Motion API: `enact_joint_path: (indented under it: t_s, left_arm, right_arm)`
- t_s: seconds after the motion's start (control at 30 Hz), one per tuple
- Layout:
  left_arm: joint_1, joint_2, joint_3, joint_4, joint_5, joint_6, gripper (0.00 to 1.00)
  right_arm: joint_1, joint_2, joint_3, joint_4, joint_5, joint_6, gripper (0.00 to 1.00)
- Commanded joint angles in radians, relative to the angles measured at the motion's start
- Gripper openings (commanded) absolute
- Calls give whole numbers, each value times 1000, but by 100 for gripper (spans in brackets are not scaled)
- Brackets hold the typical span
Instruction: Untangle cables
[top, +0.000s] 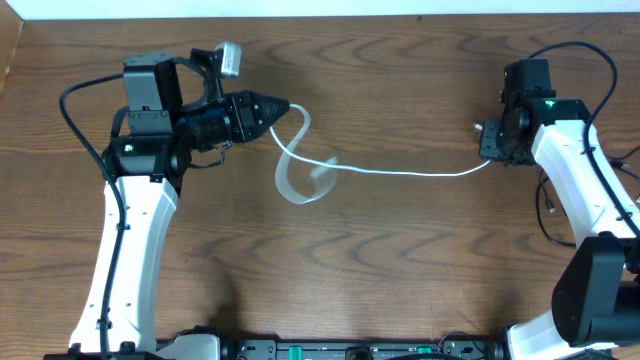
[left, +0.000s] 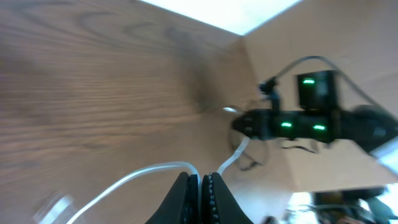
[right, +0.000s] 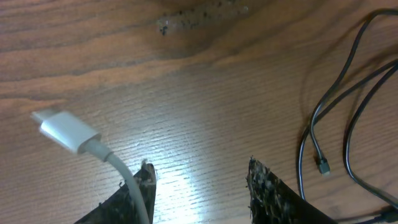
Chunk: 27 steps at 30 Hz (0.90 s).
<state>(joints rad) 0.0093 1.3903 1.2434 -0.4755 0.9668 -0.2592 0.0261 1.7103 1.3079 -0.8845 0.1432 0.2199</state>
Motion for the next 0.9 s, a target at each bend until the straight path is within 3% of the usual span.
enact_joint_path:
  t_s: [0.0,0.17,0.5,0.87]
  left_arm:
    - [-9,-19,8,-14,-100,68,8]
    - [-47,-19,8,-18,-101,68,8]
    - [-253,3,4,-18,-366,67,8]
    - [-396,61,4,15,-418,61,8]
  right_arm:
    - [-1,-5,5,3,3,18,44]
    - [0,-5,5,17,-155,-3,49]
    - [10,-5,5,42,-904,-431,54]
    - [57,-5,5,38,-1205,-562,55]
